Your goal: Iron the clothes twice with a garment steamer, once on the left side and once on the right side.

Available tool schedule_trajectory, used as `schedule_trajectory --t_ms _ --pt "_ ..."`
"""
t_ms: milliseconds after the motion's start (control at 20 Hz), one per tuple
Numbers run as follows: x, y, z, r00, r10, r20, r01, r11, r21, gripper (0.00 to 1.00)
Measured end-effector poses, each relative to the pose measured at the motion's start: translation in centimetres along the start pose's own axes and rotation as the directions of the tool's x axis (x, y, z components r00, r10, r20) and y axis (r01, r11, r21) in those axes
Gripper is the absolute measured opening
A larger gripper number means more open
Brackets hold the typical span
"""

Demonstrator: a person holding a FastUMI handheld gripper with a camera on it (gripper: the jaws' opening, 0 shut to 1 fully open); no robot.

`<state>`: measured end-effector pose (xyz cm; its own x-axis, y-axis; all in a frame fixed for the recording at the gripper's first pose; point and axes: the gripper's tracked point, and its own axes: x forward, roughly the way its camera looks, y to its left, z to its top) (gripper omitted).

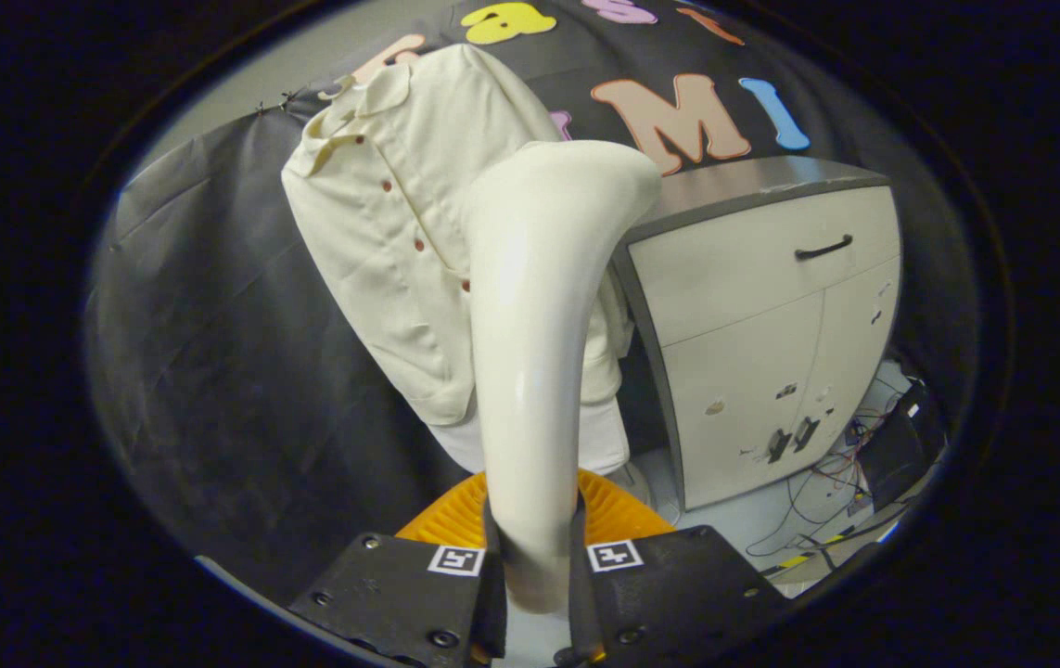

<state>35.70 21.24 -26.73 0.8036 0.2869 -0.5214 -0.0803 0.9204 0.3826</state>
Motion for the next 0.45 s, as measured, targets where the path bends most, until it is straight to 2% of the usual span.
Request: schedule_trajectory --t_ms 250,450 --pt "-9.3 2.1 -0.8 0.993 -0.068 0.094 0.07 0.997 -0.015 0.26" --pt "-15.0 3.6 -1.7 0.989 -0.101 0.109 0.106 0.993 -0.045 0.26"
